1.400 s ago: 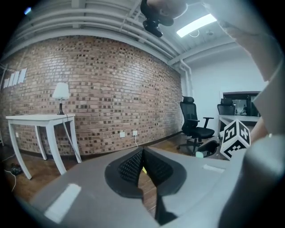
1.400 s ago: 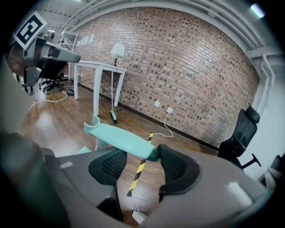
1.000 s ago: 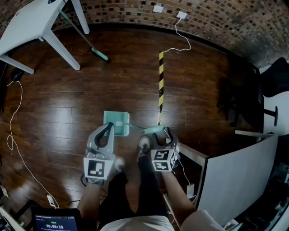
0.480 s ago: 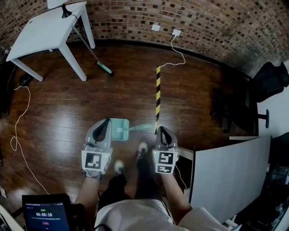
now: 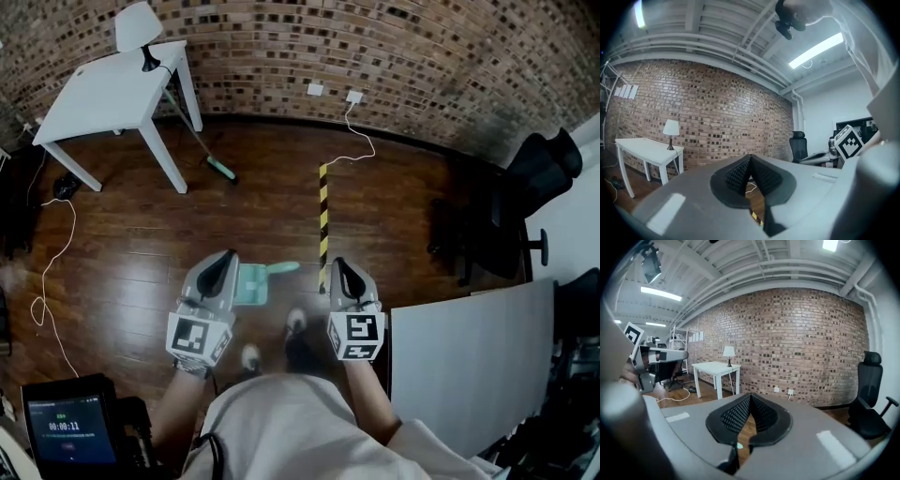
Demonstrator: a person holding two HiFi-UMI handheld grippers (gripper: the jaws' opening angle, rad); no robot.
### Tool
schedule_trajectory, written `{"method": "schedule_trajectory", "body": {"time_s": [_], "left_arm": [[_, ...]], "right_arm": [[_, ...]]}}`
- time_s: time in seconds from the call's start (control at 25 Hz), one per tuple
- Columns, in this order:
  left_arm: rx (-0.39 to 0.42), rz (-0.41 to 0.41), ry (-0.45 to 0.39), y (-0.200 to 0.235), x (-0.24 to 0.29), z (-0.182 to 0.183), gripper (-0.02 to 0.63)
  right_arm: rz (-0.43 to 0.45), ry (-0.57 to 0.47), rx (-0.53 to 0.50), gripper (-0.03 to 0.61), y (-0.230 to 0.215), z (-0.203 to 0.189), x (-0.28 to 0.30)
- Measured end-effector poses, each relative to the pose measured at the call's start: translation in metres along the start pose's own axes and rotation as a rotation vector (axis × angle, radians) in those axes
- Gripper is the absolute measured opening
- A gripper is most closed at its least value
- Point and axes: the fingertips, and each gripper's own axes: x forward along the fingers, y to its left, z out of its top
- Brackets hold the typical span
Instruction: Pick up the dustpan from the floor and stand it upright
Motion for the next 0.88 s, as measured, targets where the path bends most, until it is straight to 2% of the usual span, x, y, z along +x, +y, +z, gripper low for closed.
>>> {"method": "schedule_trajectory", "body": {"time_s": [0.16,0.36,0.6,0.88], "left_arm": [[0.028,-0.008,-0.049,0.0,-0.017,0.029,0.0],[0.031,-0.004,-0.09,0.003,-0.048,0.054,0.0],[0.029,0.019,-0.073,0.007,-0.082,0.048,0.0],[0.05,0.043,-0.058,-0.019,-0.109,0.044,0.0]], "right_arm": [[0.029,-0.069,0.017,0.012,0.007,0.03,-0.03],[-0.03,-0.142,0.043,0.012,0.017,0.052,-0.074],[-0.062,-0.181,0.041,0.012,0.031,0.058,-0.11],[-0.06,-0.203,0.044,0.012,0.02,0.05,-0.155]]}}
